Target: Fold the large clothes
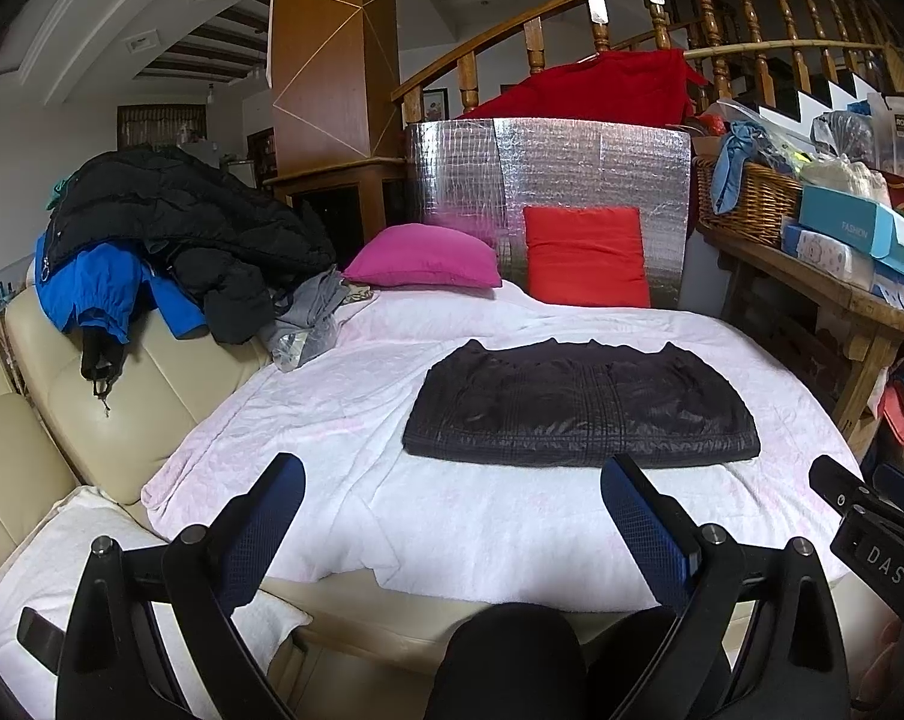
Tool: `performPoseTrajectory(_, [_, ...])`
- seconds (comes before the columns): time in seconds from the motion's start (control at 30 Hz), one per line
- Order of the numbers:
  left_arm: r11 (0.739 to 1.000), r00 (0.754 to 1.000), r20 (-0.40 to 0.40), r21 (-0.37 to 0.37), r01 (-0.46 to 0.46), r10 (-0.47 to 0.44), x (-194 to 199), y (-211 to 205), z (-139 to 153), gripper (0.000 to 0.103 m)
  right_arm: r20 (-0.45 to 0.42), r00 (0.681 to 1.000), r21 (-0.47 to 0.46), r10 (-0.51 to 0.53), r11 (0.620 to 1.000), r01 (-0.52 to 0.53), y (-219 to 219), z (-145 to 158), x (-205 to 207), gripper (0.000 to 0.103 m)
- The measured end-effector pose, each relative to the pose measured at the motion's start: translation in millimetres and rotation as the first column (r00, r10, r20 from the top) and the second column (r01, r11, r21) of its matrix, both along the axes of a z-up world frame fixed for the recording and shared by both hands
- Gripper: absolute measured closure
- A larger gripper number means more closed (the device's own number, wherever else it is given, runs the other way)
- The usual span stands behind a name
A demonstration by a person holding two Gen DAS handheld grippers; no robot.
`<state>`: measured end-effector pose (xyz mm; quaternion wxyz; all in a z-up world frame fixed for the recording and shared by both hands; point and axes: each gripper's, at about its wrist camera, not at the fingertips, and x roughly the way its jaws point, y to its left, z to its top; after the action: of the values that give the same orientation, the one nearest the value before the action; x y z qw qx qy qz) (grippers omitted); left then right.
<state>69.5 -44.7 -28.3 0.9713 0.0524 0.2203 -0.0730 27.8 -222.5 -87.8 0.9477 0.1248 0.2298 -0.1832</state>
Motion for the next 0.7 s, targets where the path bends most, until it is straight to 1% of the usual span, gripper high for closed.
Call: performPoseTrajectory(0.7, [1.000, 1.000, -0.003, 0.002, 0.002, -0.002, -0.6, -0.3, -1.1, 0.004, 0.003, 1.000, 0.006, -0.002, 1.000, 0.002, 1.8, -0.7, -0.1, 0.023])
